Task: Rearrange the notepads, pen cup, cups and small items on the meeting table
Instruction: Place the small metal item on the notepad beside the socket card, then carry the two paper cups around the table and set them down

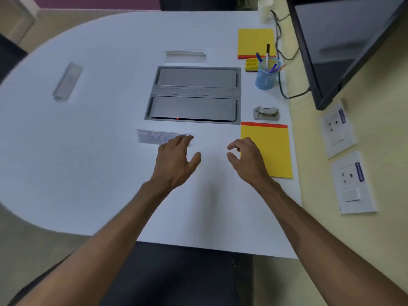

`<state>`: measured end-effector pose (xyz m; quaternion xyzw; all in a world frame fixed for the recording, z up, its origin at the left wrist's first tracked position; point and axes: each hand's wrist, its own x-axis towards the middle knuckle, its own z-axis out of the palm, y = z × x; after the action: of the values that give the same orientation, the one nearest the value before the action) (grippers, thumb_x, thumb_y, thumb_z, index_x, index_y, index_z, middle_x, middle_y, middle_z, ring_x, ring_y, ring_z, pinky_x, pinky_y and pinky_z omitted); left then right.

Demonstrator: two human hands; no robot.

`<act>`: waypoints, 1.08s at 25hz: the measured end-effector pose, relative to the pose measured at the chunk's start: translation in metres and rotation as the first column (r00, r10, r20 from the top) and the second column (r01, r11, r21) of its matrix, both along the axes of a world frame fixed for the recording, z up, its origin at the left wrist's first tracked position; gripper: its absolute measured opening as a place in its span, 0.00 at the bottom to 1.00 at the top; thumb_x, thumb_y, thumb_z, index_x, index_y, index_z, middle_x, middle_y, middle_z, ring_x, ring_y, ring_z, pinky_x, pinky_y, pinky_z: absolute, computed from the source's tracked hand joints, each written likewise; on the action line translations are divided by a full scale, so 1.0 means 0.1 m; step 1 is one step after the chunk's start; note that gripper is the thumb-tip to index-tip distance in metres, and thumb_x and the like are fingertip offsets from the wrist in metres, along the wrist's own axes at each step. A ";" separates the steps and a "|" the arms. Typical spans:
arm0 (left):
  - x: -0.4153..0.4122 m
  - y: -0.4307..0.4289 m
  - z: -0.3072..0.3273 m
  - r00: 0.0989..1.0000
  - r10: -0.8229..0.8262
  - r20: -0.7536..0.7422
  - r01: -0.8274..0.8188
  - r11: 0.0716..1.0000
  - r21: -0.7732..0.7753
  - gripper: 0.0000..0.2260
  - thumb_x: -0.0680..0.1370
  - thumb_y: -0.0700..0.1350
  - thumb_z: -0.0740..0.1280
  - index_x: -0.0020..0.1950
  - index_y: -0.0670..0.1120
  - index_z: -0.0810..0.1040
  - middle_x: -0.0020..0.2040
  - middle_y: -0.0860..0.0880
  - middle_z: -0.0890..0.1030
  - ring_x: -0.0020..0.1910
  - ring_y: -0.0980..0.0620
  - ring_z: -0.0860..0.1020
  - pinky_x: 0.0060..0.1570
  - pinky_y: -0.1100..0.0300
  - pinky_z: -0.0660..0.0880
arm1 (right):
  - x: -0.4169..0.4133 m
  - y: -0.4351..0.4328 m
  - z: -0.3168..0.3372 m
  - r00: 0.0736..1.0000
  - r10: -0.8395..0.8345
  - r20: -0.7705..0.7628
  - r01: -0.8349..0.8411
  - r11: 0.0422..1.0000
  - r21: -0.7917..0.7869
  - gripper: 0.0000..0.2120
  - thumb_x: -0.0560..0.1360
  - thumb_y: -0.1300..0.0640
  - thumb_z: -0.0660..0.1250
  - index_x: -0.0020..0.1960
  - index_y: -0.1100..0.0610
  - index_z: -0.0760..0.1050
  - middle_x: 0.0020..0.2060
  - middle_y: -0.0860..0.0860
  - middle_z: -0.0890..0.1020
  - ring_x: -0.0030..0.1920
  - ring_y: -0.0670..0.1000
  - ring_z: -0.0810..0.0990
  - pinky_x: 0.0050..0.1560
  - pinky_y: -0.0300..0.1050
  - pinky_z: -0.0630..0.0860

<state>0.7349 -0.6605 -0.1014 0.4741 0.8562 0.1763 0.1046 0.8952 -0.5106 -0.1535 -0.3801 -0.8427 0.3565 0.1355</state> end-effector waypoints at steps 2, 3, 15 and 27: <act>-0.10 -0.32 0.20 0.999 0.040 -0.010 -0.040 0.999 -0.013 0.23 0.79 0.52 0.65 0.71 0.44 0.72 0.68 0.44 0.76 0.65 0.43 0.74 0.65 0.48 0.67 | -0.11 -0.23 0.15 0.998 0.062 -0.021 -0.062 0.998 -0.014 0.07 0.78 0.59 0.69 0.56 0.58 0.80 0.53 0.54 0.78 0.53 0.54 0.77 0.53 0.51 0.76; -0.15 -0.49 0.29 0.998 0.063 -0.008 -0.063 0.998 -0.010 0.22 0.79 0.52 0.65 0.71 0.44 0.73 0.68 0.44 0.77 0.65 0.43 0.75 0.65 0.48 0.68 | -0.17 -0.34 0.24 0.995 0.096 -0.023 -0.096 0.995 -0.025 0.07 0.78 0.58 0.69 0.56 0.58 0.80 0.54 0.54 0.78 0.53 0.53 0.78 0.53 0.50 0.76; -1.09 -3.00 1.05 0.915 0.404 0.013 -0.402 0.905 0.143 0.21 0.79 0.52 0.65 0.70 0.46 0.73 0.69 0.48 0.76 0.65 0.46 0.75 0.64 0.49 0.69 | -1.43 -2.16 1.18 0.919 0.388 -0.070 -0.391 0.919 -0.041 0.09 0.79 0.52 0.68 0.59 0.50 0.78 0.58 0.46 0.76 0.52 0.46 0.80 0.45 0.37 0.77; -2.04 -5.53 1.28 0.730 0.683 0.010 -0.672 0.714 0.196 0.22 0.79 0.53 0.66 0.72 0.47 0.72 0.69 0.48 0.75 0.67 0.48 0.73 0.65 0.52 0.65 | -3.40 -4.39 1.64 0.614 0.786 -0.066 -0.785 0.618 0.045 0.12 0.79 0.49 0.68 0.62 0.48 0.77 0.59 0.46 0.75 0.53 0.45 0.79 0.52 0.41 0.75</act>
<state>0.5312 -1.2132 0.0268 0.1407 0.9527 0.2666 -0.0392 0.5553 -0.9499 0.0108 0.0419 -0.9199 0.3898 0.0016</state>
